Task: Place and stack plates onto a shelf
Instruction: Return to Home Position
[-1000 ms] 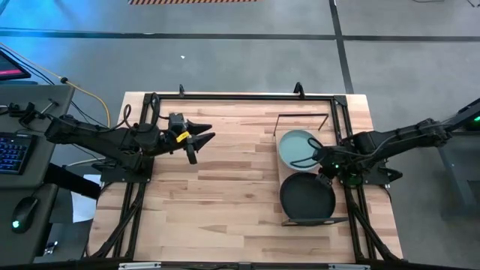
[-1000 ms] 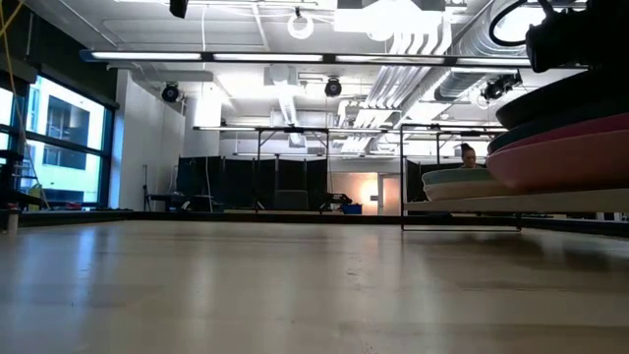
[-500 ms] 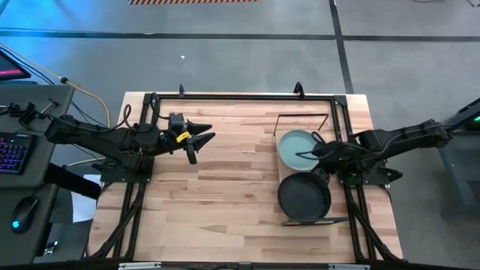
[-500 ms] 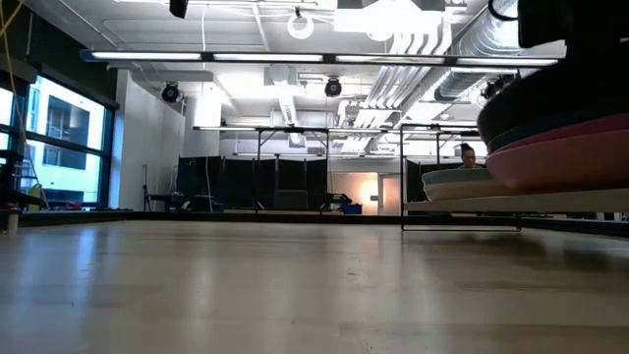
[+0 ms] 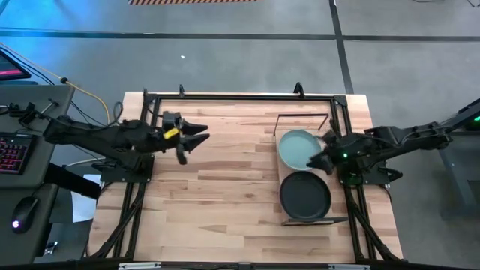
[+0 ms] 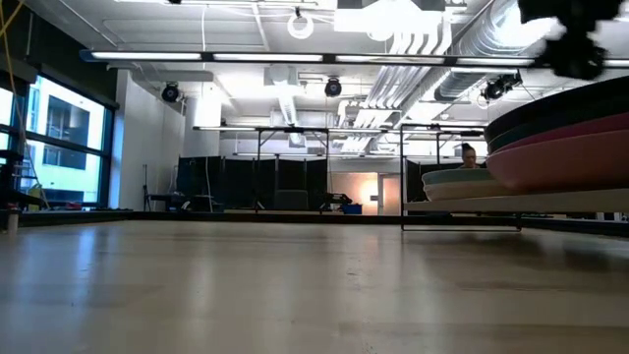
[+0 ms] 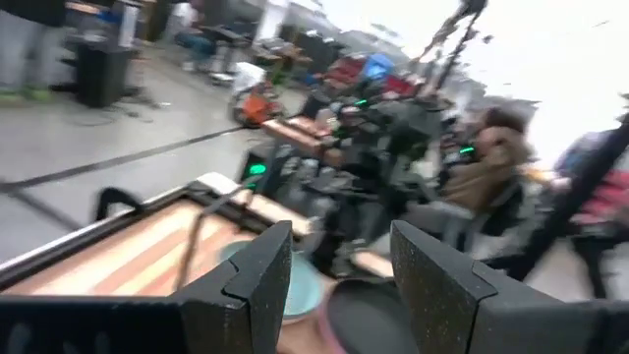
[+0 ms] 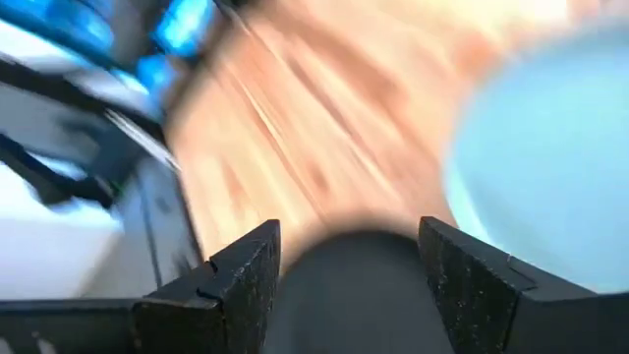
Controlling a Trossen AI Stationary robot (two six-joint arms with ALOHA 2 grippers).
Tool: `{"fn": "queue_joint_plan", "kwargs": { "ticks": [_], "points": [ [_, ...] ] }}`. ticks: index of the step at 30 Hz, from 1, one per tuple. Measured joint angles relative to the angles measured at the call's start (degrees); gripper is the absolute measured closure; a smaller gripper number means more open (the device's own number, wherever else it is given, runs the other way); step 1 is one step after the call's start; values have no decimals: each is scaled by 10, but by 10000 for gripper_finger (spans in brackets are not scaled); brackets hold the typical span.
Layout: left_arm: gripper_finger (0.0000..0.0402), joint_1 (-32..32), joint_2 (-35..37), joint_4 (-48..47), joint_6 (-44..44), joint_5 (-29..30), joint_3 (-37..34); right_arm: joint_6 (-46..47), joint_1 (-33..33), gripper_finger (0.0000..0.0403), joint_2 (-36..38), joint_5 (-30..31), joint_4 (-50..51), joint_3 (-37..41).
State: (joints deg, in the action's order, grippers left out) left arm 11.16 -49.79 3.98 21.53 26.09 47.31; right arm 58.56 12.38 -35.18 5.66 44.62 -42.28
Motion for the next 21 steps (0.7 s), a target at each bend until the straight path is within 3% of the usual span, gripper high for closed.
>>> {"fn": "queue_joint_plan", "kwargs": {
  "ticks": [5,12,16,21],
  "points": [
    [238,0,48,-18,18,-31,0,-99,0,178,-31,87,-208,0],
    [238,0,64,-27,10,-31,0,-268,0,178,-97,100,-453,0],
    [238,0,60,-28,9,-32,0,-335,0,178,-119,106,-498,0],
    [238,0,59,-27,9,-31,0,-340,0,178,-126,109,-500,0]
  ]
}}
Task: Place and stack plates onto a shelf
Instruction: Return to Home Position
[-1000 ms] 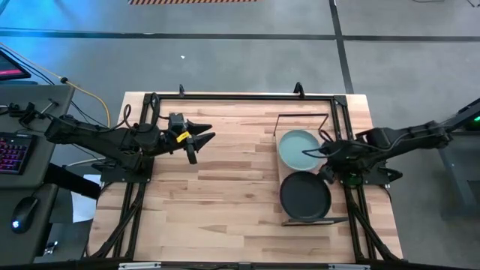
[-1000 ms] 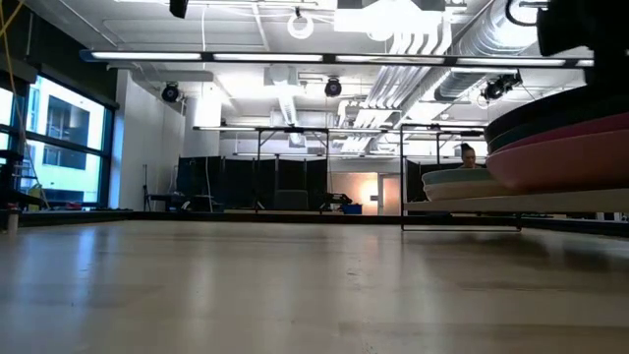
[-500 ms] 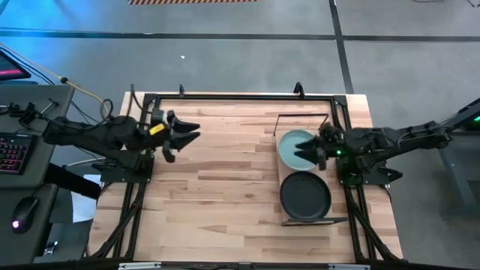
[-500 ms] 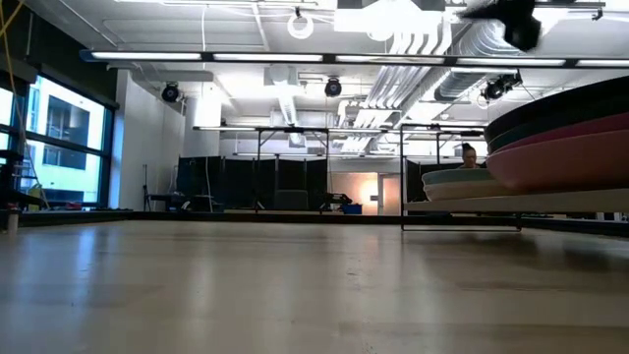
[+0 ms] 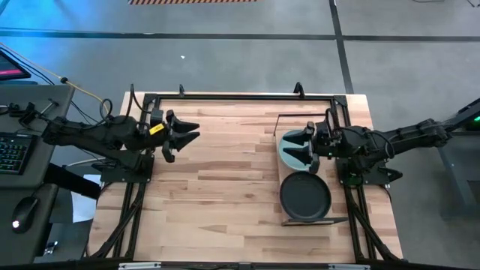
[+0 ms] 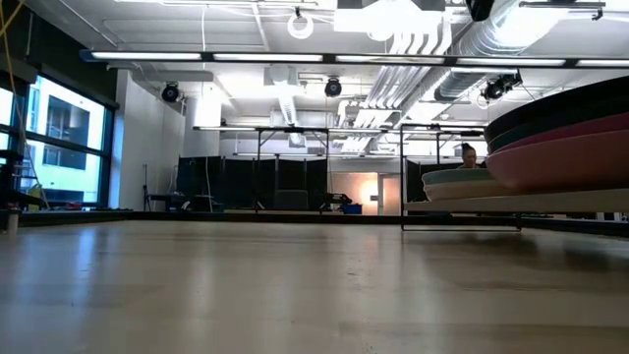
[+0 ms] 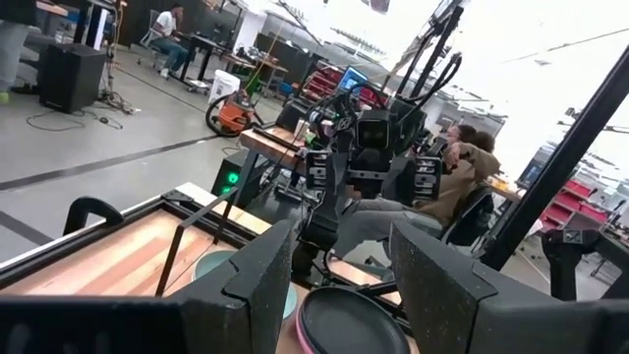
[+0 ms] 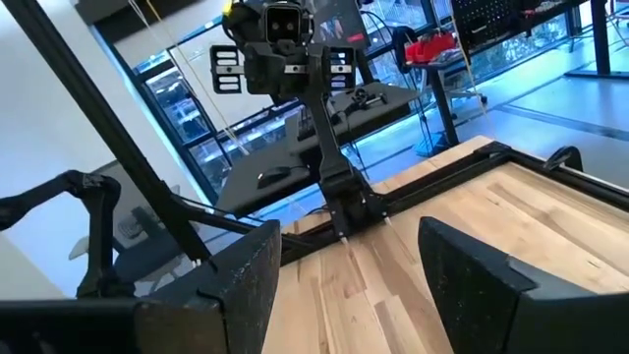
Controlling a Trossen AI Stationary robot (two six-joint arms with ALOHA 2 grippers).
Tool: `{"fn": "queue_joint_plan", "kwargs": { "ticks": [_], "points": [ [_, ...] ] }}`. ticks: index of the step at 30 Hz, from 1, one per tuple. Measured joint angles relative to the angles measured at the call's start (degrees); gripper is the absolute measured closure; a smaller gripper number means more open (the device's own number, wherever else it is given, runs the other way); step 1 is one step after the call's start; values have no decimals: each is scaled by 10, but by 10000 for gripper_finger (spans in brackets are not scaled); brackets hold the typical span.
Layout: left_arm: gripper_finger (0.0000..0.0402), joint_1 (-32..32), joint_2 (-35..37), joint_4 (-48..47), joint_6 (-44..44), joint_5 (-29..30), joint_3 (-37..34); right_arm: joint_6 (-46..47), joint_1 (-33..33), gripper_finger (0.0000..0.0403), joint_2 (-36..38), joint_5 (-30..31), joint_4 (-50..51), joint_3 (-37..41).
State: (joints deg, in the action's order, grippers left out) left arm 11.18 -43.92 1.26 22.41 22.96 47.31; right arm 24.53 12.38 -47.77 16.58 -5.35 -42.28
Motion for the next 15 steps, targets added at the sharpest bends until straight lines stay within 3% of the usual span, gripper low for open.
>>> {"fn": "queue_joint_plan", "kwargs": {
  "ticks": [7,11,15],
  "points": [
    [253,1,0,1,-34,-7,-5,12,0,178,-2,0,0,0],
    [307,13,16,34,-39,15,-56,25,0,178,-2,0,0,0],
    [379,29,46,150,-37,21,-148,25,0,178,-2,0,0,0]
  ]
}}
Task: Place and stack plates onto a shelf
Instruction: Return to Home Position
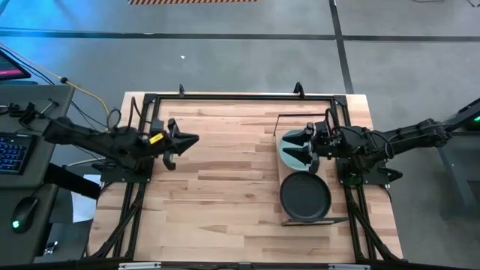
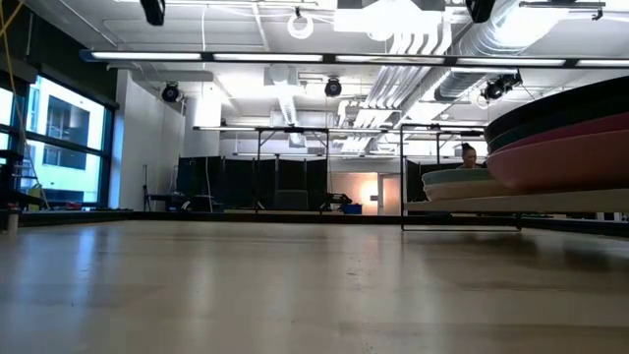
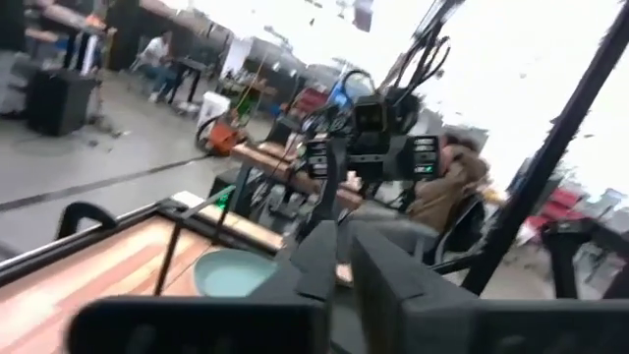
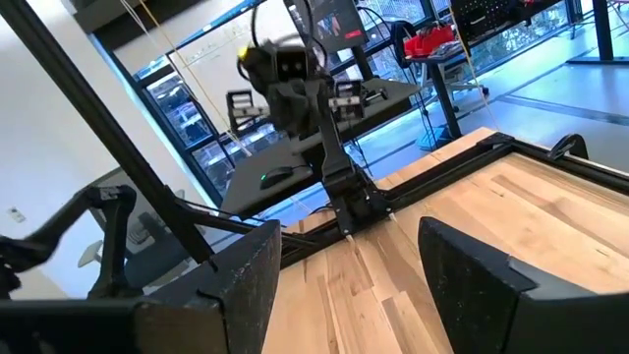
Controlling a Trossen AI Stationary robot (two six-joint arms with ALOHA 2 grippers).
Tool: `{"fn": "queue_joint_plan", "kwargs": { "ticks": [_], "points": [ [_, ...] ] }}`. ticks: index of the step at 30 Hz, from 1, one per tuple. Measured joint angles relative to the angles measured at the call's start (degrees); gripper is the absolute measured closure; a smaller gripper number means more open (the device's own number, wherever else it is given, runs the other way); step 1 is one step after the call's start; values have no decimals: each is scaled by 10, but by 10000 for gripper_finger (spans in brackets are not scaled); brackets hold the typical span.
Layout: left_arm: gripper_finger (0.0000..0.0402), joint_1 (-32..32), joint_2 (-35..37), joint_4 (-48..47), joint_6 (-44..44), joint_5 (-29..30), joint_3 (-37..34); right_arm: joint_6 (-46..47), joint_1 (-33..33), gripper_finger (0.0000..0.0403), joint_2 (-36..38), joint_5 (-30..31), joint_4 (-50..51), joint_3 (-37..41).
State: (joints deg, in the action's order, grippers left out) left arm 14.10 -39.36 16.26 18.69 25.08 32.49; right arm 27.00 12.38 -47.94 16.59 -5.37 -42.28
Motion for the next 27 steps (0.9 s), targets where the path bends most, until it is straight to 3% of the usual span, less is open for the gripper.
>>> {"fn": "queue_joint_plan", "kwargs": {
  "ticks": [5,11,16,27],
  "points": [
    [393,-5,44,86,-27,-6,-83,0,0,178,0,0,1,0],
    [401,-82,121,87,-38,-69,-133,0,0,178,0,0,2,0],
    [401,-126,181,86,12,-99,-182,0,0,178,0,0,5,0],
    [401,-76,220,114,61,-62,-255,0,0,178,0,0,5,0]
  ]
}}
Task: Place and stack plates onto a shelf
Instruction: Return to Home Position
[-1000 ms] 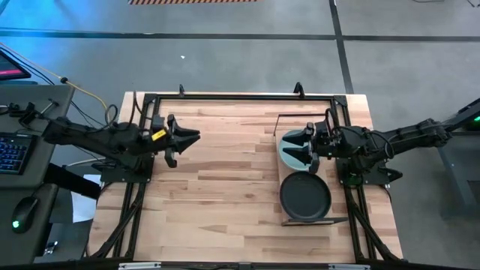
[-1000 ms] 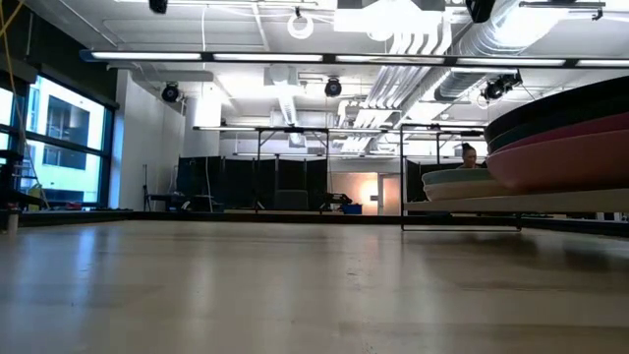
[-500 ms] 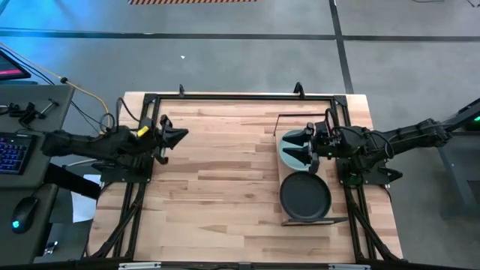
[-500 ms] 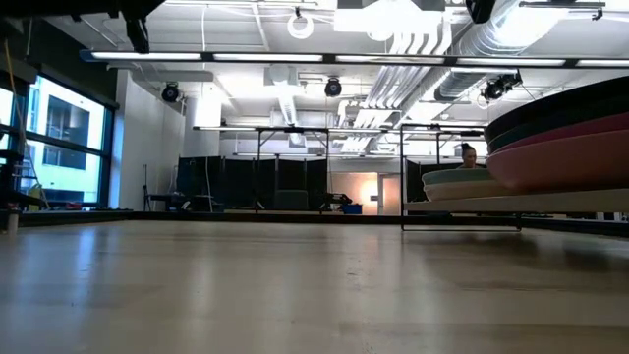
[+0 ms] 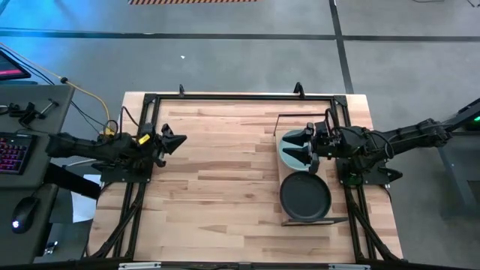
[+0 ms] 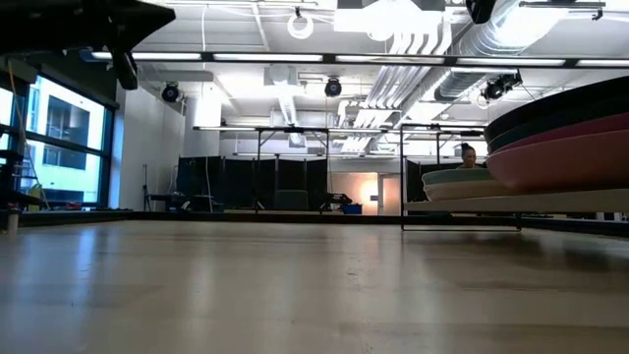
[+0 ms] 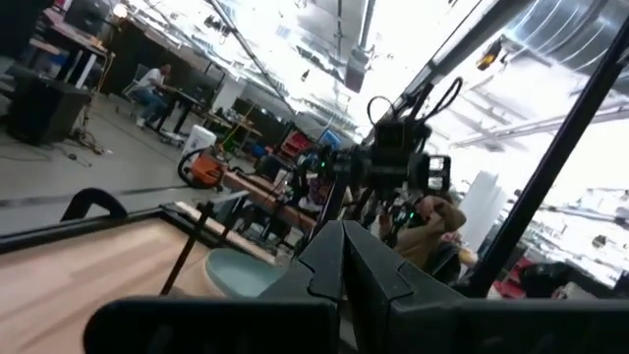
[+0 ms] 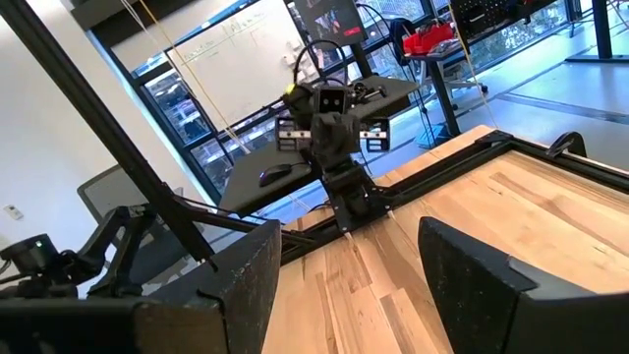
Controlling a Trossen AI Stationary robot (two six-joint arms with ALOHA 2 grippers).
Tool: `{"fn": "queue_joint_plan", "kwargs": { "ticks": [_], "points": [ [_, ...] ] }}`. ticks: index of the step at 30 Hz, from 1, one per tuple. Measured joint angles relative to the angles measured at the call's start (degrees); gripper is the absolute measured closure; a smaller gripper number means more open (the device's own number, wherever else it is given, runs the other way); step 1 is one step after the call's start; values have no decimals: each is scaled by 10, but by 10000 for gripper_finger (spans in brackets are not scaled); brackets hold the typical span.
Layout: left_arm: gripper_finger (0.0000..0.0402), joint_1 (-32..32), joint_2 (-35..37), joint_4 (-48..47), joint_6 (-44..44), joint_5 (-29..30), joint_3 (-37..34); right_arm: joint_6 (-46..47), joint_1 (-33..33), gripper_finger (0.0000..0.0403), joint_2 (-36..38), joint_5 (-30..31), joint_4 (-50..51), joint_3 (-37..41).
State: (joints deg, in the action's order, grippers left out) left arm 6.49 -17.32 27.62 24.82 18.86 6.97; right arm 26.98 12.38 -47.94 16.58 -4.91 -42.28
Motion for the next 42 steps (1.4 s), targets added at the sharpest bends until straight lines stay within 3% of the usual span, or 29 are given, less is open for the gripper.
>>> {"fn": "queue_joint_plan", "kwargs": {
  "ticks": [12,23,30,42],
  "points": [
    [401,13,66,6,-35,14,-60,2,0,178,0,-3,1,0],
    [401,13,171,-119,-34,15,-63,2,0,178,0,-5,18,0],
    [401,13,171,-244,-9,24,-63,48,0,178,0,-5,36,0],
    [401,9,161,-244,-89,2,-63,67,0,178,15,-55,65,0]
  ]
}}
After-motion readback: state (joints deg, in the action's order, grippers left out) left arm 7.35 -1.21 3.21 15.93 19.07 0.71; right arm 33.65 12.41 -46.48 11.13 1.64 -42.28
